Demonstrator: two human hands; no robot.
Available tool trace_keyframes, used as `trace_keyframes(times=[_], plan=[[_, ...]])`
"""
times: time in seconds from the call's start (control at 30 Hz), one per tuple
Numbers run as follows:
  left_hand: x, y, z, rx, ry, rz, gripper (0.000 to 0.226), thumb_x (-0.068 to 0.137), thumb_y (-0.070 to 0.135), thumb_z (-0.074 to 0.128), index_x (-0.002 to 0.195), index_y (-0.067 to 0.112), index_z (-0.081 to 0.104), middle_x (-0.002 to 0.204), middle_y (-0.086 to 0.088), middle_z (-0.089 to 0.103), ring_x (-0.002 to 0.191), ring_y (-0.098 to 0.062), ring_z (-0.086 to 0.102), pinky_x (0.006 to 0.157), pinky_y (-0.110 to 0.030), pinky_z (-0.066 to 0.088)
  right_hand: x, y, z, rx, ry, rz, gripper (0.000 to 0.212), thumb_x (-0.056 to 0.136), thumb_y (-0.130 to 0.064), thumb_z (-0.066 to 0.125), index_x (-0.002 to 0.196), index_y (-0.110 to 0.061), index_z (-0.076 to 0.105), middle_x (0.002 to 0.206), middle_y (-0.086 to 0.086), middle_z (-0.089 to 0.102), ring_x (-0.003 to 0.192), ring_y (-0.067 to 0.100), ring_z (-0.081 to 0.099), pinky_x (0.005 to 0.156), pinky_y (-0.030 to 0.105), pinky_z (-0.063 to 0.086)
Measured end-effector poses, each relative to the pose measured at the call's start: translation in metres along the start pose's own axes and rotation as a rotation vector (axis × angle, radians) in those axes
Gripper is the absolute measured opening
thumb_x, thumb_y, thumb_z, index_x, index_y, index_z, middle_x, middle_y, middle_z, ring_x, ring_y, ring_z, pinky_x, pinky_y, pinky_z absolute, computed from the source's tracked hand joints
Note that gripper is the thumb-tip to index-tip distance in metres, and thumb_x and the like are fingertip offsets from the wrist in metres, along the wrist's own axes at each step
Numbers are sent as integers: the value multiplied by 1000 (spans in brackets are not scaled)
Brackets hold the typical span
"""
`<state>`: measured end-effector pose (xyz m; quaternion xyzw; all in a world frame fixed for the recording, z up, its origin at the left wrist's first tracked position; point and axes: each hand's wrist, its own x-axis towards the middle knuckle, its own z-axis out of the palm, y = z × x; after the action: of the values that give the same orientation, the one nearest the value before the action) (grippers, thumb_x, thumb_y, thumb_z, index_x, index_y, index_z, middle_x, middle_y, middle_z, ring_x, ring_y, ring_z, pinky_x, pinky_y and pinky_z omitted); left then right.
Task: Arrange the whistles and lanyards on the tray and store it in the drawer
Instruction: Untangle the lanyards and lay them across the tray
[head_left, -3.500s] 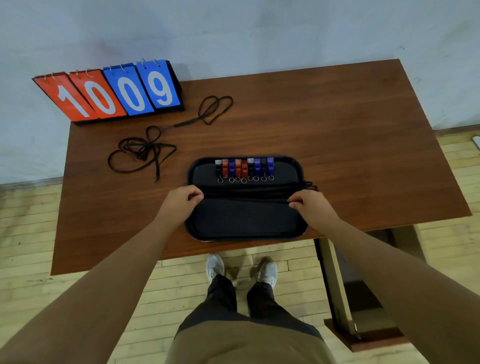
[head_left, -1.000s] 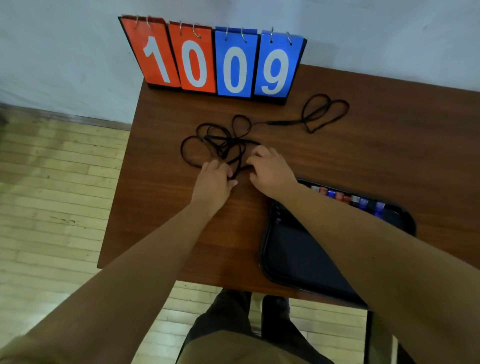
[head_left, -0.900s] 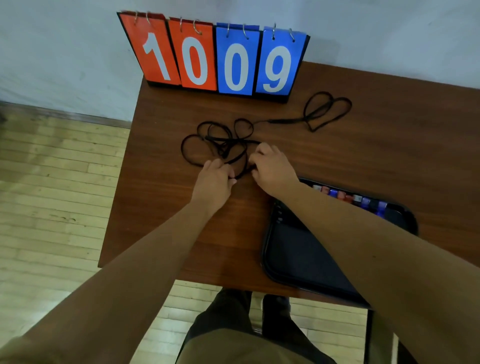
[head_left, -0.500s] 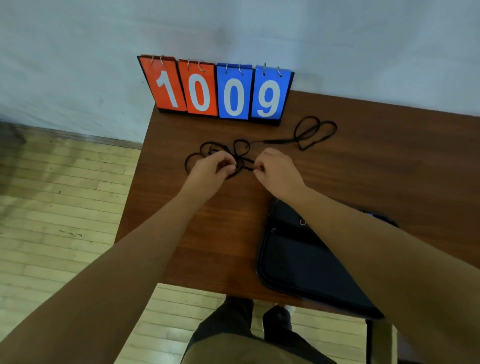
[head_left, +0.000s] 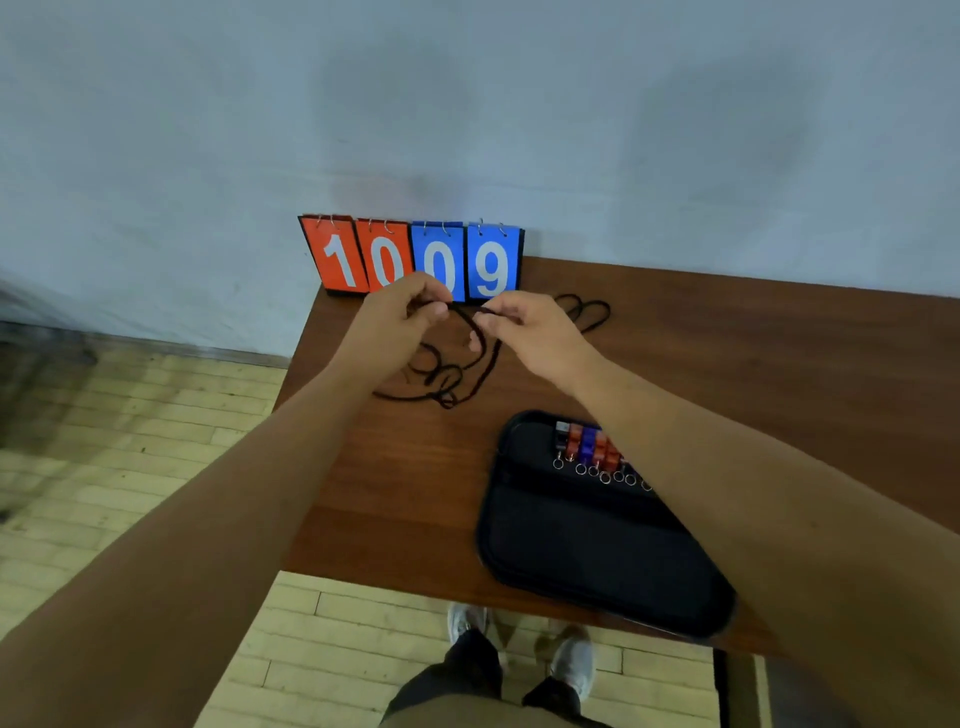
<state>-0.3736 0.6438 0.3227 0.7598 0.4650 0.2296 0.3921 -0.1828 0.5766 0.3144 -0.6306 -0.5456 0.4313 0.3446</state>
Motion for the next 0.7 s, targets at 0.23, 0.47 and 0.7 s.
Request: trace_keyframes(times=[0.23, 0.47, 0.7], plan=[[-20, 27, 17, -42, 58, -36, 14, 99, 15, 59, 103, 26, 66, 99, 9, 70, 98, -6, 63, 84, -19, 46, -48, -7, -40, -11, 17, 65, 23, 104, -28, 51, 111, -15, 68, 48, -11, 53, 43, 5, 49, 57, 21, 41], [-41, 20, 48, 94, -29, -119, 14, 99, 17, 59, 97, 28, 67, 93, 11, 68, 85, -5, 61, 70, -21, 42, -104, 34, -76, -309, -17, 105, 25, 103, -26, 53, 107, -13, 74, 79, -18, 64, 61, -14, 53, 65, 18, 36], [-60, -7, 91, 239, -123, -132, 9, 97, 14, 61, 98, 19, 68, 94, 5, 65, 90, -11, 56, 73, -22, 38, -161, 97, -90, -388, -31, 268, 24, 103, -27, 53, 107, -16, 74, 83, -2, 71, 60, 11, 59, 60, 23, 47]])
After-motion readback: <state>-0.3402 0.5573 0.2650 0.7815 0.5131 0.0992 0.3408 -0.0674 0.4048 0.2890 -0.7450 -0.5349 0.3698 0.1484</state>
